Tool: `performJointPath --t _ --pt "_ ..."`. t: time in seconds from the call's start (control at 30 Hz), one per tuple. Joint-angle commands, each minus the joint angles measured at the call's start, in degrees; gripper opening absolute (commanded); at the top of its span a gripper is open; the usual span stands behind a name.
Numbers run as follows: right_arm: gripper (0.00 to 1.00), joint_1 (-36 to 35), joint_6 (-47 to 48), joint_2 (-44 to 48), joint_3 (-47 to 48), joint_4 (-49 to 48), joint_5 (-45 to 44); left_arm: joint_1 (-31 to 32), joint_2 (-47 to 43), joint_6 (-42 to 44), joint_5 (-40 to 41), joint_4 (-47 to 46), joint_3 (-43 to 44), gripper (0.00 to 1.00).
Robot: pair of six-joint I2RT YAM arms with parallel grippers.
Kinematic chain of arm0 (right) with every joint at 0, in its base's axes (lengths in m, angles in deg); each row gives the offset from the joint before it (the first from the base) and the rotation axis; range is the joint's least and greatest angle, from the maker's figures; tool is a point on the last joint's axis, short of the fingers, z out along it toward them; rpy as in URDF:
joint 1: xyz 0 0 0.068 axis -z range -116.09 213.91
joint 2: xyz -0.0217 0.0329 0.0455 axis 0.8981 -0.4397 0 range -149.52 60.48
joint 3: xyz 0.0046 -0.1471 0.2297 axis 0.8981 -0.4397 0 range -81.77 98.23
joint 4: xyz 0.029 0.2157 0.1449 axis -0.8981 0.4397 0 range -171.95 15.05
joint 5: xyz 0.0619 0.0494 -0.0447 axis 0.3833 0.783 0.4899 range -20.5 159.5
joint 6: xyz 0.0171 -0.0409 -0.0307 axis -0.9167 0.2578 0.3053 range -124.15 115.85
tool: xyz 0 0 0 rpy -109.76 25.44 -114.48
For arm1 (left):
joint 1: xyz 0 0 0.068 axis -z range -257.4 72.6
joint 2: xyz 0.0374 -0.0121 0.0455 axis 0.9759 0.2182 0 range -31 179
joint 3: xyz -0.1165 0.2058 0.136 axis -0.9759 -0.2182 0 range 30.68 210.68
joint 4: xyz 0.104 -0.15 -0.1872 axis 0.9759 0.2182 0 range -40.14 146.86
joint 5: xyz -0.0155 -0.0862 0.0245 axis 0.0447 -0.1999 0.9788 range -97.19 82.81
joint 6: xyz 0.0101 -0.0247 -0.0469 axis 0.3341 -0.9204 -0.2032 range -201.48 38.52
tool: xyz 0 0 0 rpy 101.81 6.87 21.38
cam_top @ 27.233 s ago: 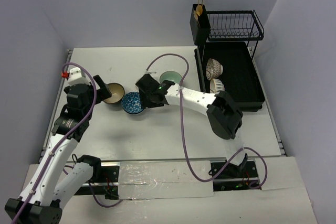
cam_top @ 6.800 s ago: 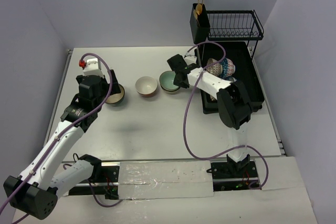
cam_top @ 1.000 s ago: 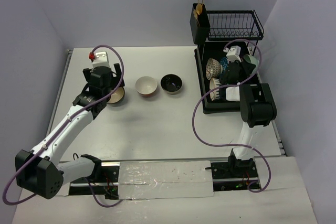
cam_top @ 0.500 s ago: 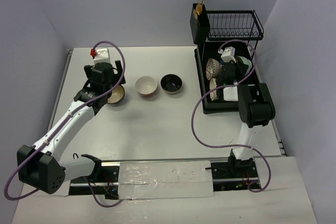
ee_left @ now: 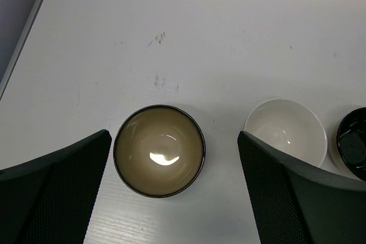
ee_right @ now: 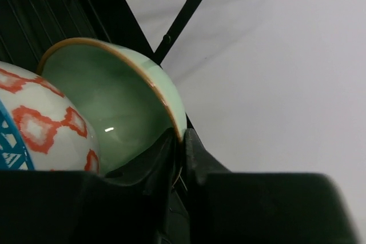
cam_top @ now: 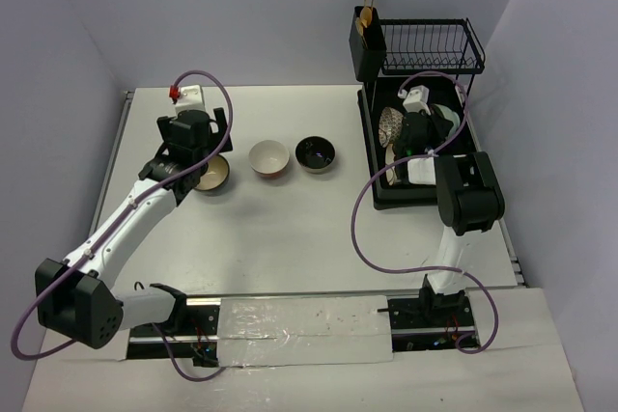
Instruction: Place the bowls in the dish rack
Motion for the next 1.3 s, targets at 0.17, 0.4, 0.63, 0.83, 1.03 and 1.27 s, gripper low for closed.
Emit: performJointPath --t 0.17,0.4,0.63,0.83,1.03,1.27 --pt "0.3 -1.14 -6.47 2.57 -0.26 9.74 1.83 0.02 -0.38 -0.89 -0.27 -0.21 1.89 0.98" --pt "0.39 -1.41 -6.3 5.65 -1.05 10.1 1.4 0.02 -2.05 -0.81 -0.45 -0.74 0.66 0.98" --pt "0.52 -1.58 -6.04 11.1 -3.24 10.1 1.66 0.02 -4.07 -0.72 -0.71 -1.36 -1.01 0.97" --pt "0.58 -1.58 -7.35 17.07 -5.35 11.5 2.36 0.02 -6.18 -1.33 -1.15 -1.62 -2.77 0.97" --pt "0.62 -1.58 -9.28 24.18 -6.06 14.65 1.92 0.02 -8.2 -1.68 -0.98 -1.09 -3.91 0.98" --pt "0.67 -2.98 -26.82 35.09 0.61 36.44 13.94 0.02 -10.93 -1.86 -0.19 -2.41 -6.19 0.98"
